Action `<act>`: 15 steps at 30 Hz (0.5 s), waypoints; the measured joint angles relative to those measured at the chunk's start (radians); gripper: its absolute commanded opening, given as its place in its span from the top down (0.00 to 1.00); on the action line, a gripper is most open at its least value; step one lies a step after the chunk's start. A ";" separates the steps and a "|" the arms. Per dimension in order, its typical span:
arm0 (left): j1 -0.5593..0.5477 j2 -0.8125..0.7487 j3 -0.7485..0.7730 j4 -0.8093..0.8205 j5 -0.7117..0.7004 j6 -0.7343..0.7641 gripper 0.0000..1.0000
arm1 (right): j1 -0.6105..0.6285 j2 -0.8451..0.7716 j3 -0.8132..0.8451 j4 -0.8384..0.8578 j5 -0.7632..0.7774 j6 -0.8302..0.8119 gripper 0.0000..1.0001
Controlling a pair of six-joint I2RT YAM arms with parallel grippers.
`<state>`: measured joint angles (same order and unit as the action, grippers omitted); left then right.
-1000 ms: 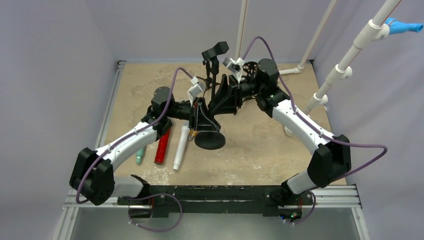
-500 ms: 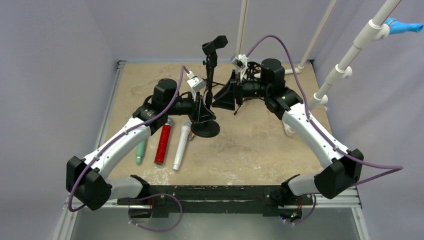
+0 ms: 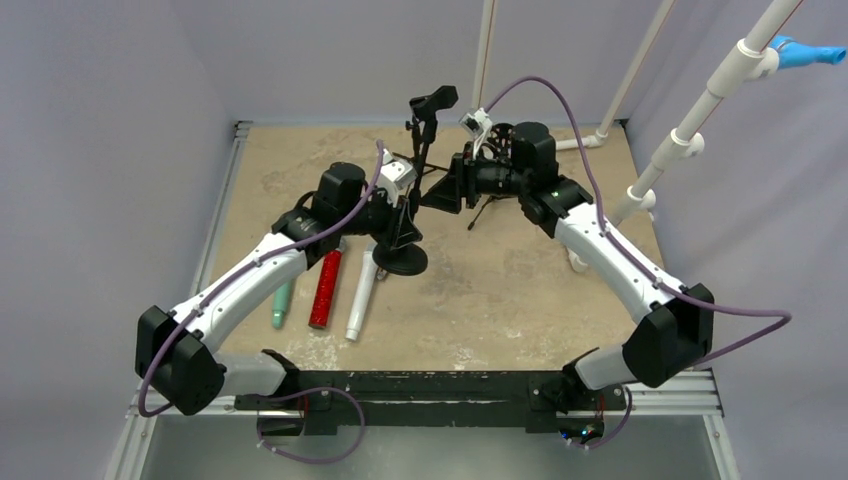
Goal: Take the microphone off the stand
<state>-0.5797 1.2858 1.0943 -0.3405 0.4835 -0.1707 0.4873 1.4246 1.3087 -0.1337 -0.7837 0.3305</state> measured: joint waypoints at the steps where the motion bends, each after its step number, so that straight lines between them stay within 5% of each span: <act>1: -0.002 0.002 0.002 -0.001 -0.005 0.001 1.00 | 0.000 0.005 -0.004 0.002 0.008 0.007 0.49; 10: -0.023 0.025 0.027 -0.011 -0.026 0.010 1.00 | 0.026 0.045 -0.008 0.053 0.016 0.049 0.59; 15: -0.028 0.029 0.031 -0.021 -0.032 0.011 1.00 | 0.049 0.057 -0.022 0.083 0.025 0.056 1.00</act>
<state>-0.6075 1.3151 1.1248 -0.3618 0.4519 -0.1600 0.5365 1.4815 1.2869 -0.0509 -0.7589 0.3866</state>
